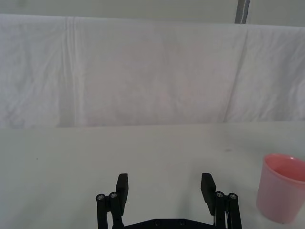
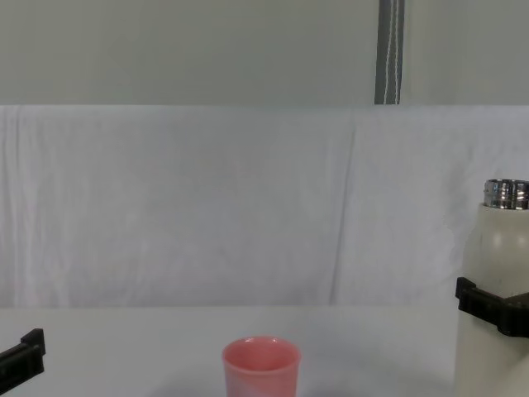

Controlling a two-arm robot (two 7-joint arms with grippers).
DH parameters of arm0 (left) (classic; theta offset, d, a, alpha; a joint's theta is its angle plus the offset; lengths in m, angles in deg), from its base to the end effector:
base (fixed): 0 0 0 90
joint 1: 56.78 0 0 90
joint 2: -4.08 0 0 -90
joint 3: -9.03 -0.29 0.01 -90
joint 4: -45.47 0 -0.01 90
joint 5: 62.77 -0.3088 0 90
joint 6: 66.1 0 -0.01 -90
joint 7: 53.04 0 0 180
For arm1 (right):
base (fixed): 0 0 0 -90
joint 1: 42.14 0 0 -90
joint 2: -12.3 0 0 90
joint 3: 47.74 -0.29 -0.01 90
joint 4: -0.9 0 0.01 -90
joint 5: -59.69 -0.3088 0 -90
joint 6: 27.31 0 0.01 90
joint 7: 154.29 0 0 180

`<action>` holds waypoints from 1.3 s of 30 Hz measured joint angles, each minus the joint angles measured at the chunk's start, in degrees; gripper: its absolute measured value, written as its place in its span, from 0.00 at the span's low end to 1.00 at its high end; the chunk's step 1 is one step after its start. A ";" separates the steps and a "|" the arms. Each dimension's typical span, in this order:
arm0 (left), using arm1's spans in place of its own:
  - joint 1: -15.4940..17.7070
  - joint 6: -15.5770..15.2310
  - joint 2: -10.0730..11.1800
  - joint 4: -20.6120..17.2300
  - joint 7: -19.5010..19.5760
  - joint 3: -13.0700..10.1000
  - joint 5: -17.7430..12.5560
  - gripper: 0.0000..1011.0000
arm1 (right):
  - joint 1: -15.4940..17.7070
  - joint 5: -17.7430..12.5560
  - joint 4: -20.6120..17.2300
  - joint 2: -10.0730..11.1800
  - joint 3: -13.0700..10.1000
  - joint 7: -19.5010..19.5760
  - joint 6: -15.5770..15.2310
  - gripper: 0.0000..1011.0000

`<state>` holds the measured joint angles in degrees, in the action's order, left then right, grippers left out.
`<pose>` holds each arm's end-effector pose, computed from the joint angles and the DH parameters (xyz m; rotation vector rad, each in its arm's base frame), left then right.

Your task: Grasp the thermos with one hand and pour water into the cup lid.

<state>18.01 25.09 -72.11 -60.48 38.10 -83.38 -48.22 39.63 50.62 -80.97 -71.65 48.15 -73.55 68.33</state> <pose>0.2530 0.0376 -0.2852 -0.0380 0.0141 1.4461 0.3687 -0.0033 -0.2959 0.0968 -0.0418 -1.3240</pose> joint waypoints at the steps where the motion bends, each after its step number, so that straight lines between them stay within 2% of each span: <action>1: 0.00 0.00 0.00 0.00 0.00 0.00 0.00 0.99 | 0.02 0.00 -0.02 0.00 0.00 0.00 0.00 0.99; 5: 0.00 0.00 0.00 0.00 0.00 0.00 0.00 0.99 | 0.09 0.00 -0.11 0.01 0.00 0.00 -0.03 0.98; 8: 0.00 0.00 0.00 0.00 0.00 0.00 0.00 0.99 | 0.17 0.01 -0.20 0.01 0.00 0.00 -0.05 0.94; 19: 0.00 0.00 0.00 0.00 0.00 0.00 0.00 0.99 | 0.27 0.03 -0.39 0.03 0.00 0.00 -0.12 0.94; 29: 0.00 0.00 0.00 0.00 0.00 0.00 0.00 0.99 | 2.28 0.61 -4.09 1.57 -0.09 -0.36 -0.12 0.94; 39: 0.00 0.00 0.00 0.00 0.00 0.00 0.00 0.99 | 1.97 1.77 -6.09 2.83 0.78 -1.38 0.61 0.94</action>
<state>18.01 25.09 -72.11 -60.48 38.10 -83.38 -48.23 41.60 52.38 -87.06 -68.82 48.93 -74.93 68.94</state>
